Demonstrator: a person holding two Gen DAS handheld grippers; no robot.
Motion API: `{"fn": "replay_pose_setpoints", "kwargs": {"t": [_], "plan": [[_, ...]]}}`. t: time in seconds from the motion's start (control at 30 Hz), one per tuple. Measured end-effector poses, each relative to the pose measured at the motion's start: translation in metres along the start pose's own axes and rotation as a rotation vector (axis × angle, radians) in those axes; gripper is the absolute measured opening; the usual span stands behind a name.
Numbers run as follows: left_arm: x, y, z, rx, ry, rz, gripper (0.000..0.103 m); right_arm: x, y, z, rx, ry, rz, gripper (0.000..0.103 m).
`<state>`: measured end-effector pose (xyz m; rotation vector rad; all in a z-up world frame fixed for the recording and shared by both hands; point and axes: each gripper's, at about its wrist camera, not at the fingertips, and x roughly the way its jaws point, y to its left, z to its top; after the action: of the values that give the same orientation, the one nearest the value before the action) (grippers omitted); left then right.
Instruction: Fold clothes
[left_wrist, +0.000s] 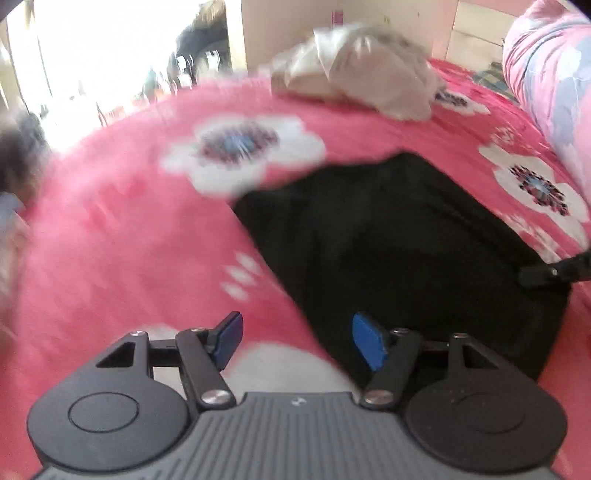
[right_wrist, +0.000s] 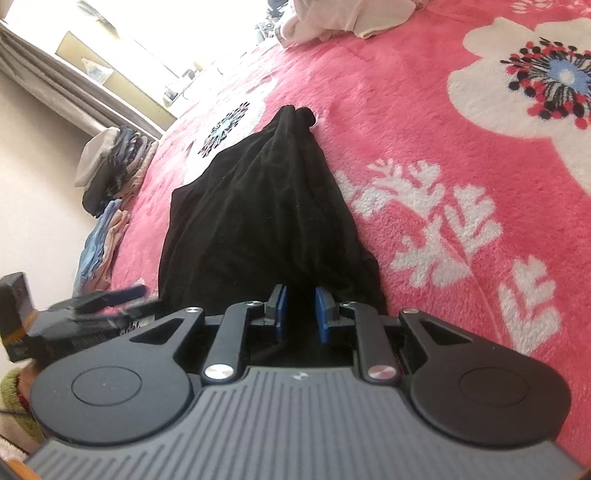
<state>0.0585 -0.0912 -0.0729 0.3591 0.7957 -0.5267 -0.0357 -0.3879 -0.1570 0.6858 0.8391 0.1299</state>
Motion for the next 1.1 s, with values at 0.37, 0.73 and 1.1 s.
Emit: {"fn": "replay_pose_setpoints", "kwargs": {"t": [0.37,0.73,1.1], "plan": [[-0.019,-0.075,-0.03,0.205,0.211,-0.135,0.068,0.001,0.011,-0.001,-0.015,-0.008,-0.049,0.017],[-0.046,-0.049,-0.041,-0.049,0.201,-0.04,0.071,-0.021,0.009,0.0,0.01,-0.073,-0.098,0.02],[-0.024,-0.029,-0.03,-0.222,0.271,-0.005,0.076,-0.04,0.046,-0.002,-0.166,-0.243,-0.103,0.031]]}}
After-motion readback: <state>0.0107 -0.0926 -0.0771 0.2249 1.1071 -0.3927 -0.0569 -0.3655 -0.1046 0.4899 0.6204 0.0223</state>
